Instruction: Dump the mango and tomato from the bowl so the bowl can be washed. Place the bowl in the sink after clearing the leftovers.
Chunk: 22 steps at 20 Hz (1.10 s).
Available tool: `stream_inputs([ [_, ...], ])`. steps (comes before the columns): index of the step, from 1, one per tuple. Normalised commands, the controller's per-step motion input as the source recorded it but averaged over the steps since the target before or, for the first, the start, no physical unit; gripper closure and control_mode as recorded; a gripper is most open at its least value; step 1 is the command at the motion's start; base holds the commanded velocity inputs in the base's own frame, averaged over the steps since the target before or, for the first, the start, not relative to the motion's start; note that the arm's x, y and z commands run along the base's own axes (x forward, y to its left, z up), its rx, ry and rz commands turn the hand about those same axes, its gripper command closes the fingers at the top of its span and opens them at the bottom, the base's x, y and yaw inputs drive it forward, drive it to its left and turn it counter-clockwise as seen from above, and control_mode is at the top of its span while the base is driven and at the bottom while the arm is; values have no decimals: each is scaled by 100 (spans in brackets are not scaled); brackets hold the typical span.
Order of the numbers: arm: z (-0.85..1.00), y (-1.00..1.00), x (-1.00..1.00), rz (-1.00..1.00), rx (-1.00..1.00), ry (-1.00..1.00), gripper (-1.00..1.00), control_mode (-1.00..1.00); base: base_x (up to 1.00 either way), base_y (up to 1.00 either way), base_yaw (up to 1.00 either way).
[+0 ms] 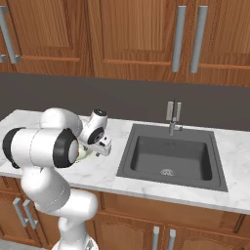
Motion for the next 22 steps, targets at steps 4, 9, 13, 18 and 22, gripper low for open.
stream_inputs([
  [4,0,0,0,0,0,0,100,-100,0,0,0],
  [9,1,0,-3,-1,0,-6,100,-100,0,0,0],
  [13,24,0,-15,-13,0,-15,100,-100,0,0,0],
  [18,60,0,-30,-19,2,-12,100,-100,0,0,0],
  [22,76,-11,-36,-19,12,-5,100,-100,0,0,0],
])
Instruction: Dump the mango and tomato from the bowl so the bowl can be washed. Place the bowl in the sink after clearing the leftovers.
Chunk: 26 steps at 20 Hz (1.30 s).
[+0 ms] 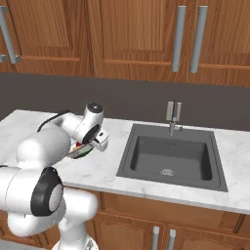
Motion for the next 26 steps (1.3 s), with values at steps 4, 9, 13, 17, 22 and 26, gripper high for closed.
stream_inputs([
  [4,85,-29,-51,-18,22,-1,100,-100,0,0,0],
  [9,78,-33,-75,-21,32,-3,100,-100,0,0,0],
  [13,65,-31,-90,-18,35,-9,100,-100,0,0,0],
  [17,43,-6,-91,-12,18,-26,100,-100,0,0,0],
  [22,2,0,-45,-4,4,-24,100,-100,0,0,0],
  [26,0,0,0,0,0,0,100,-100,0,0,0],
])
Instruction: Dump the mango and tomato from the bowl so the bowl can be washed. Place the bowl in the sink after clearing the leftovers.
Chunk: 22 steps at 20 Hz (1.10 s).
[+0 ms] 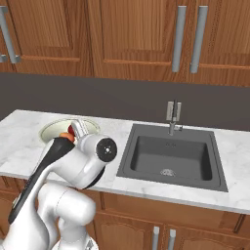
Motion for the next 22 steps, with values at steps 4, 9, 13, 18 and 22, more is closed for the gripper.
stream_inputs([
  [4,0,0,0,0,0,0,100,-100,0,0,0],
  [9,0,-11,-9,0,0,-1,100,100,-12,-24,0],
  [13,0,0,0,0,0,0,100,100,-17,-76,-1],
  [18,0,0,0,0,0,0,100,100,-9,-91,0],
  [22,0,0,0,0,0,0,100,100,-18,-100,0],
])
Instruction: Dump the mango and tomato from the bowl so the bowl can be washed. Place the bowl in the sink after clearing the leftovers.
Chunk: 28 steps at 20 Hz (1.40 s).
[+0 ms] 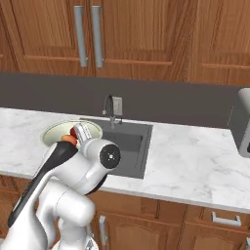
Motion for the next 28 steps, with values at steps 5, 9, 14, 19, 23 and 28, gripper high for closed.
stream_inputs([
  [5,0,0,0,0,0,0,100,100,-4,-96,0],
  [9,0,0,0,0,0,0,100,100,1,-61,4],
  [14,0,0,0,0,0,0,100,100,18,-37,3],
  [19,0,0,0,0,0,0,100,100,22,-50,3],
  [23,0,0,0,0,0,0,100,100,35,-24,0],
  [28,-3,1,14,0,0,0,100,-100,44,0,0],
])
